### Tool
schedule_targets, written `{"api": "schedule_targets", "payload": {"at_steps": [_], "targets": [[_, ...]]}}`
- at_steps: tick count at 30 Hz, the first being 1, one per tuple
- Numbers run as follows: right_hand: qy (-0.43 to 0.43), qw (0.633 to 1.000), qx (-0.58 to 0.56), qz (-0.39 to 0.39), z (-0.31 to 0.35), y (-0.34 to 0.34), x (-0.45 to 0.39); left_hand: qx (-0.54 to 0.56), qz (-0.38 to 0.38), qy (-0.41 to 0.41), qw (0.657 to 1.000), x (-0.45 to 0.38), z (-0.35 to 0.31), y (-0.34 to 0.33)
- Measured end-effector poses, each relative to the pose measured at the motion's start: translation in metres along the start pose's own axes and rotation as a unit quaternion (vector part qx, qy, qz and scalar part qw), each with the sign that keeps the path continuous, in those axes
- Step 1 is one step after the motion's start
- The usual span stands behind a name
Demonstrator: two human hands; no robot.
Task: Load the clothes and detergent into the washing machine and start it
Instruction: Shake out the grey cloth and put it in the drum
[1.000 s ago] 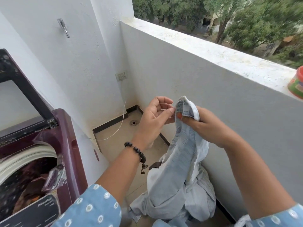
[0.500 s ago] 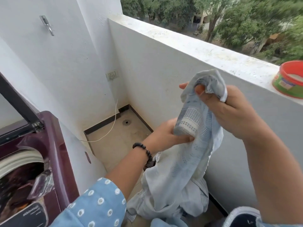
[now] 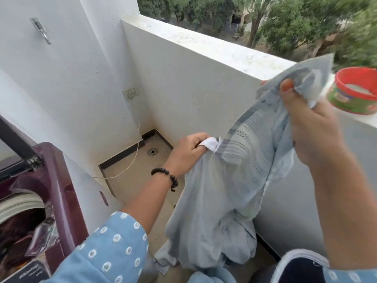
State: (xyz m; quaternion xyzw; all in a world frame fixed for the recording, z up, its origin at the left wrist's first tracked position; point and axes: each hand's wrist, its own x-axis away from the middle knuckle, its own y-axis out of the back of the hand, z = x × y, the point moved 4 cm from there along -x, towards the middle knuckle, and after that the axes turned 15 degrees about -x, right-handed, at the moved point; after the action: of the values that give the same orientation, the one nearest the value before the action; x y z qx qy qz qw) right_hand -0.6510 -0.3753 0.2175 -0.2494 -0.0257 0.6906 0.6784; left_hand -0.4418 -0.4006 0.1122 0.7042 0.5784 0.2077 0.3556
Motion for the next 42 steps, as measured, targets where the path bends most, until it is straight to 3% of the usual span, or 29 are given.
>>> {"api": "schedule_targets", "payload": {"at_steps": [6, 9, 15, 21, 24, 27, 29, 32, 35, 38, 42], "targets": [[-0.177, 0.965, 0.112, 0.156, -0.075, -0.031, 0.025, 0.05, -0.084, -0.059, 0.994, -0.013, -0.049, 0.04], [-0.151, 0.975, 0.086, 0.139, -0.072, -0.034, 0.022, 0.059, -0.09, -0.05, 0.993, -0.008, -0.043, 0.042], [-0.095, 0.981, 0.065, 0.156, -0.035, -0.038, 0.007, 0.188, 0.002, -0.023, 0.982, 0.019, -0.011, 0.013], [-0.036, 0.986, 0.021, 0.164, -0.007, -0.044, 0.005, 0.003, 0.053, 0.033, 0.998, 0.038, 0.049, -0.031], [-0.021, 0.987, -0.031, 0.154, 0.003, -0.043, 0.009, -0.11, 0.105, 0.054, 0.987, 0.044, 0.073, -0.051], [0.007, 0.988, -0.062, 0.144, 0.015, -0.04, 0.01, -0.125, 0.151, 0.099, 0.975, 0.052, 0.094, -0.063], [0.017, 0.989, -0.061, 0.133, 0.019, -0.035, 0.008, -0.117, 0.129, 0.128, 0.976, 0.051, 0.103, -0.058], [-0.012, 0.992, -0.027, 0.125, 0.013, -0.026, 0.006, -0.104, 0.031, 0.132, 0.985, 0.037, 0.092, -0.028], [-0.1, 0.98, 0.05, 0.162, -0.009, -0.023, 0.009, -0.046, -0.046, 0.054, 0.996, 0.024, 0.039, 0.01], [-0.194, 0.946, 0.132, 0.222, -0.038, -0.029, 0.02, 0.042, -0.054, -0.051, 0.996, 0.017, -0.025, 0.036], [-0.19, 0.946, 0.141, 0.222, -0.045, -0.034, 0.025, 0.024, -0.102, -0.105, 0.989, 0.021, -0.064, 0.047]]}}
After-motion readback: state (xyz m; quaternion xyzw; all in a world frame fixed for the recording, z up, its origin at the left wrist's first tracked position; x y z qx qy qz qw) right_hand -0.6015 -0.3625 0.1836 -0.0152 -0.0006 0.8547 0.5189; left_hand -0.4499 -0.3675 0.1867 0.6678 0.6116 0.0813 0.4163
